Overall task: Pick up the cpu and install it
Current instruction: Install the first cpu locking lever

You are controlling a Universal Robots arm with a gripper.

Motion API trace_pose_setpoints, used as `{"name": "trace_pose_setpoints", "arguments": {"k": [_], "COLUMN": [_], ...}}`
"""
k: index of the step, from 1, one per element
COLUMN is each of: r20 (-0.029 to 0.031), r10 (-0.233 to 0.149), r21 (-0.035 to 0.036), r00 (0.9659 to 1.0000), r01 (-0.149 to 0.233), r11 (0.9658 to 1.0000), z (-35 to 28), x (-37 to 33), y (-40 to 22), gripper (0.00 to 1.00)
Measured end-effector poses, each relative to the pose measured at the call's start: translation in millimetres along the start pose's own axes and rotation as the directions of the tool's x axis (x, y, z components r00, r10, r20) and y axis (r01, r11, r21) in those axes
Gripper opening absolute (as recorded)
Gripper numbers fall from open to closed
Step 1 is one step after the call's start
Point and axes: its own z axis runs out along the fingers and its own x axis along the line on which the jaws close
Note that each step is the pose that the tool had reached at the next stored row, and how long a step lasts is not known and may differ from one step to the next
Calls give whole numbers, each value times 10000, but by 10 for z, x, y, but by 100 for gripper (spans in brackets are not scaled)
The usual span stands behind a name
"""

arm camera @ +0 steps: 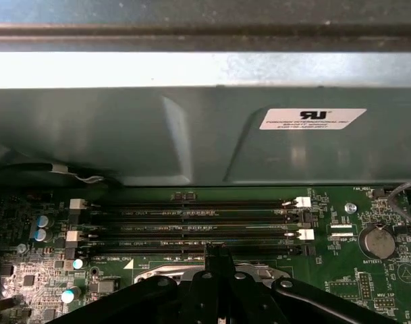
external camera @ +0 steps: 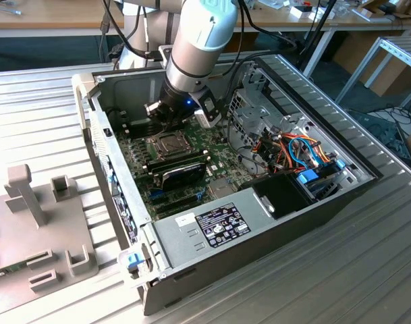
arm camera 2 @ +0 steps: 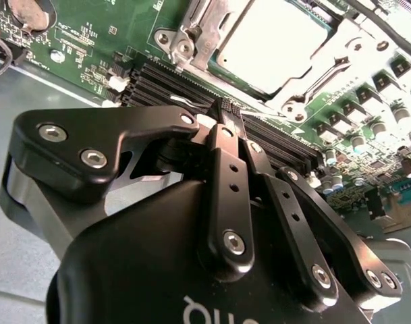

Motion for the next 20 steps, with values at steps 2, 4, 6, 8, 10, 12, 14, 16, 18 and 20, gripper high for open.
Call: {"name": "trace_pose_setpoints", "arguments": {"k": [2,4,6,8,10,12,14,16,18,20], "r20": [-2,-6,-5,-6,-4,-5,-4,-3,-2,-3], "r10": [-4,-14,-20,-21,-24,-22,-23,-22,-23,-22], "r21": [14,18,46,101,150,202,235,292,349,407], "r00": [10000,10000,10000,10000,10000,10000,10000,10000,10000,10000], "r01": [4,14,20,21,24,22,23,22,23,22], "r11": [10000,10000,10000,9999,9999,9998,9997,9996,9994,9992], "z": [2,7,13,18,23,25,26,28,31,34], "x": [-1,0,0,0,-1,0,0,0,0,0], "y": [4,20,32,39,40,39,39,38,38,36], "gripper": [11,11,11,11,11,11,11,11,11,11]}}
